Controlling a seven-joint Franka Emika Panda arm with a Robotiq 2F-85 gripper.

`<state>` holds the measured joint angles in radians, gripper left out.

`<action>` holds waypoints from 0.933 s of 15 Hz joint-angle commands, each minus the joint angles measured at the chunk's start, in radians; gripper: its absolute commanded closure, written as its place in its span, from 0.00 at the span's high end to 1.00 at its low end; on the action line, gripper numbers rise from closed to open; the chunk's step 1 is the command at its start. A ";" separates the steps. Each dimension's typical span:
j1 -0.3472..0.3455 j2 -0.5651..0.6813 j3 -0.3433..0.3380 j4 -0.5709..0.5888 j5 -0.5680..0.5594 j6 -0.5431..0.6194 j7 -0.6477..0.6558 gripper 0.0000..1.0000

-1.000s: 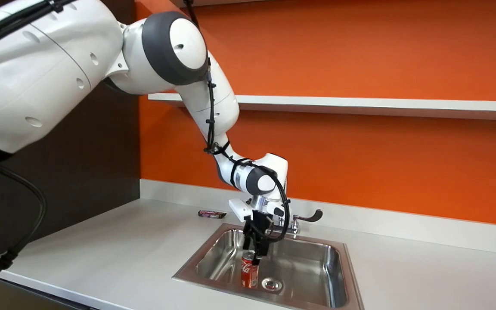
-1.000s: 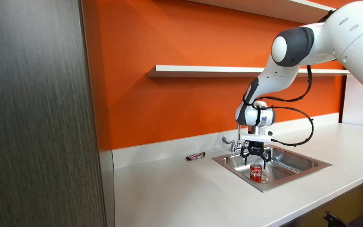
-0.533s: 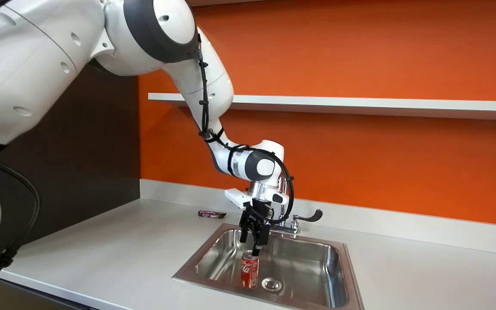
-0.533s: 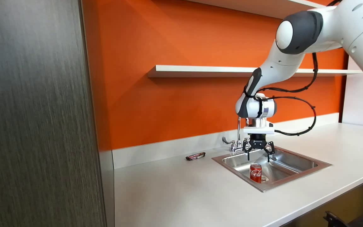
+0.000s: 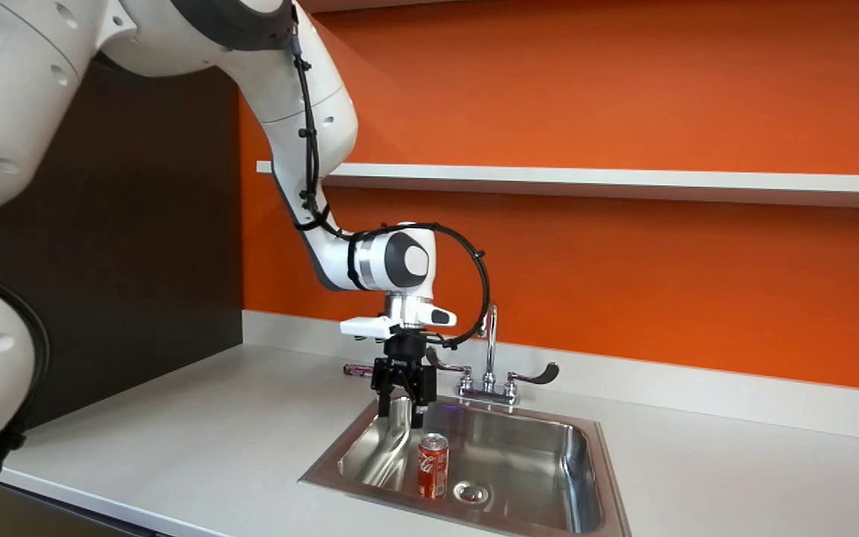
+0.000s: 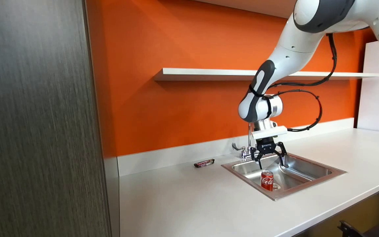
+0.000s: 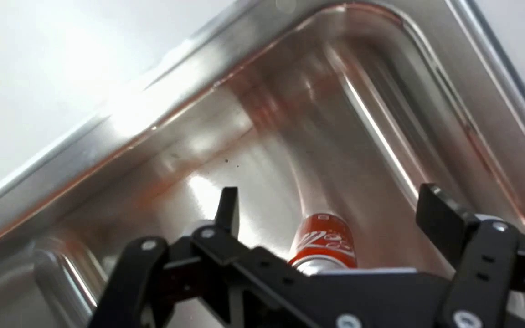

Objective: Put the red can in the sink.

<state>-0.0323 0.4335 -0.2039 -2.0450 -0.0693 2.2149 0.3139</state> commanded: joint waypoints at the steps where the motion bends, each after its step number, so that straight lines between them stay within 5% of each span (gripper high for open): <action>1: 0.046 -0.166 0.014 -0.192 -0.083 0.038 0.022 1.00; 9: 0.057 -0.439 0.086 -0.547 -0.118 0.311 -0.007 1.00; 14: 0.043 -0.514 0.122 -0.651 -0.095 0.434 -0.090 1.00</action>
<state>0.0377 -0.0095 -0.1106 -2.6292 -0.1604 2.5986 0.2854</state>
